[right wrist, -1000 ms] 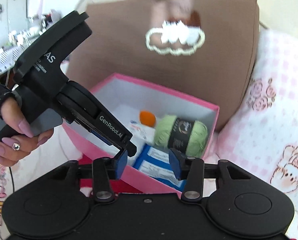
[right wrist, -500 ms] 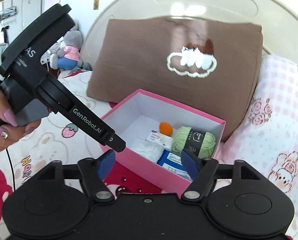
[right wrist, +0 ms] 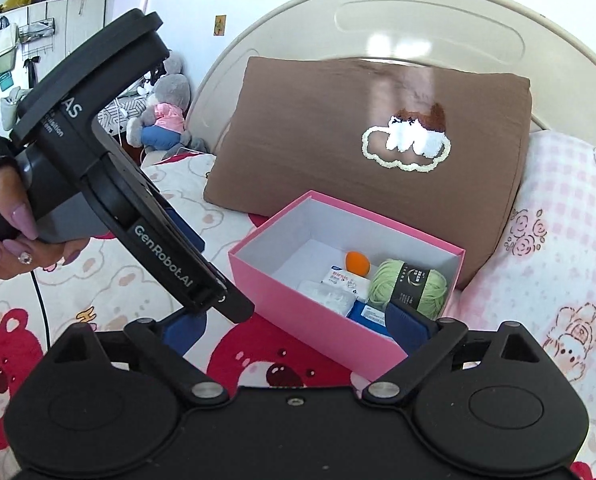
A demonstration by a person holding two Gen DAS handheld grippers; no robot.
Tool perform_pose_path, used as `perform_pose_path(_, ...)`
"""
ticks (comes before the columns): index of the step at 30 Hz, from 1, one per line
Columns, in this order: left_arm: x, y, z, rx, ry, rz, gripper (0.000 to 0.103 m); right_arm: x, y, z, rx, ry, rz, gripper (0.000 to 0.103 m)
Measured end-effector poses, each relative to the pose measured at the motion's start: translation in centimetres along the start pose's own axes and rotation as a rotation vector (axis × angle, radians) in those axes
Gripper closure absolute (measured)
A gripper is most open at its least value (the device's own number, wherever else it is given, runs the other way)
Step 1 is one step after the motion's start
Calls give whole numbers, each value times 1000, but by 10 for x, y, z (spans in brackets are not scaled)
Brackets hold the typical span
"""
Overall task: Organize objects
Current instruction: 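Withdraw the left tool from the pink box and raise it, then move the left tool down toward the purple plush toy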
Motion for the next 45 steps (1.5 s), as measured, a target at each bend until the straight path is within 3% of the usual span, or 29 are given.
perform_pose_path(4, -5, 17, 1, -26, 38, -36, 0, -15, 7, 2, 43, -24, -13, 5)
perform_pose_path(10, -8, 45, 7, -70, 59, -6, 0, -27, 24, 12, 56, -43, 9, 5)
perform_pose_path(14, -16, 52, 12, -94, 62, -111, 0, -31, 36, 18, 61, -46, 47, 5)
perform_pose_path(20, -17, 50, 3, -76, 103, -143, 0, -38, 54, 22, 60, -53, 130, 5)
perform_pose_path(31, -2, 68, -18, -44, 228, -141, 2, -36, 72, 17, 182, 8, 168, 5)
perform_pose_path(38, 16, 76, -25, 19, 228, -142, 2, -20, 96, 13, 160, 92, 180, 5)
perform_pose_path(42, 37, 78, -23, 2, 218, -74, 2, -6, 112, 10, 200, 117, 267, 5)
perform_pose_path(45, 44, 79, -22, 19, 211, -78, 2, -2, 120, 9, 190, 106, 311, 5)
Point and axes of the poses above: each gripper's, at about its wrist camera, not at the fingertips, and x roughly the way its jaws point, z to its left, y to its underside, the point moved 2 cm from there along x, roughly the way its jaws point, and after that the axes turned 12 degrees about -z, right-handed, at the moved point
